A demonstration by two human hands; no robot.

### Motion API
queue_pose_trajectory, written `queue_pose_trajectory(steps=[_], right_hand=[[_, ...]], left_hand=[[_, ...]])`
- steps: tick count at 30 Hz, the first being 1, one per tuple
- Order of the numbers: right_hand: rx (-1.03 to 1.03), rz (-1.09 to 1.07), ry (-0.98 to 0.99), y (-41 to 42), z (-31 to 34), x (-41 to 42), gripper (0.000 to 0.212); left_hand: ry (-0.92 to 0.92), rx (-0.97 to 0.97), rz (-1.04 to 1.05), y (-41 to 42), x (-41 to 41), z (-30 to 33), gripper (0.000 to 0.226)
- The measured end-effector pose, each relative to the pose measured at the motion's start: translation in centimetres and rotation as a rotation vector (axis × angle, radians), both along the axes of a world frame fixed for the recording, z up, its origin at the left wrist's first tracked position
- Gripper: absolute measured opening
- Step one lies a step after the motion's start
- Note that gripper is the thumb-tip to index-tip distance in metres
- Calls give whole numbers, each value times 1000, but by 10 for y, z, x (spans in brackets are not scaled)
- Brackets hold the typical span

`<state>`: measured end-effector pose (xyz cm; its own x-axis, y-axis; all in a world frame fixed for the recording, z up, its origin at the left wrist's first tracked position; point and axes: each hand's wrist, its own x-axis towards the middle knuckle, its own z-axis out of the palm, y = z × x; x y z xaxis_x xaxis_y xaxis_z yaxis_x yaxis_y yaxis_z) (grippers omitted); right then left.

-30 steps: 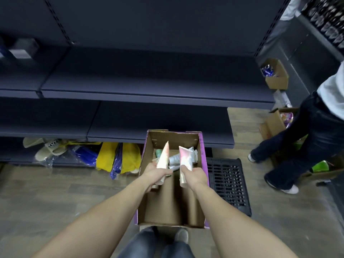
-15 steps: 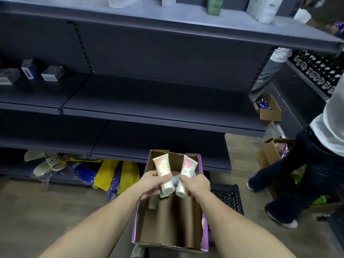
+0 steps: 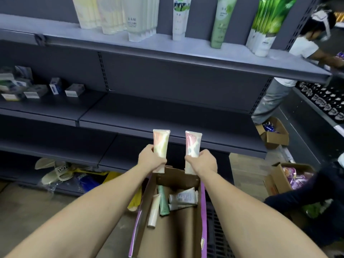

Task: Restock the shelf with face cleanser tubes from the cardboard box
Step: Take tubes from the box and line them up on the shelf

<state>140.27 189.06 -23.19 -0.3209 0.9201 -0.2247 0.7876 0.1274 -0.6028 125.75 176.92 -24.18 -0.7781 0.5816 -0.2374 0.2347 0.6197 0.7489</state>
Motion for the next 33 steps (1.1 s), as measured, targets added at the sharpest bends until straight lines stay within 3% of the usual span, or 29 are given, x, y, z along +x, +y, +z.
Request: queue_pose_trajectory(steps=[6, 12, 21, 33], right_hand=[[117, 2, 224, 16, 65, -33, 42], [217, 53, 422, 8, 141, -82, 31], [288, 148, 540, -44, 214, -169, 32], [327, 159, 657, -146, 275, -334, 32]], left_hand=[[87, 154, 138, 5, -32, 75, 70], [226, 203, 211, -22, -73, 152, 62], [403, 292, 351, -86, -153, 232, 61], [532, 354, 269, -155, -306, 303, 41]])
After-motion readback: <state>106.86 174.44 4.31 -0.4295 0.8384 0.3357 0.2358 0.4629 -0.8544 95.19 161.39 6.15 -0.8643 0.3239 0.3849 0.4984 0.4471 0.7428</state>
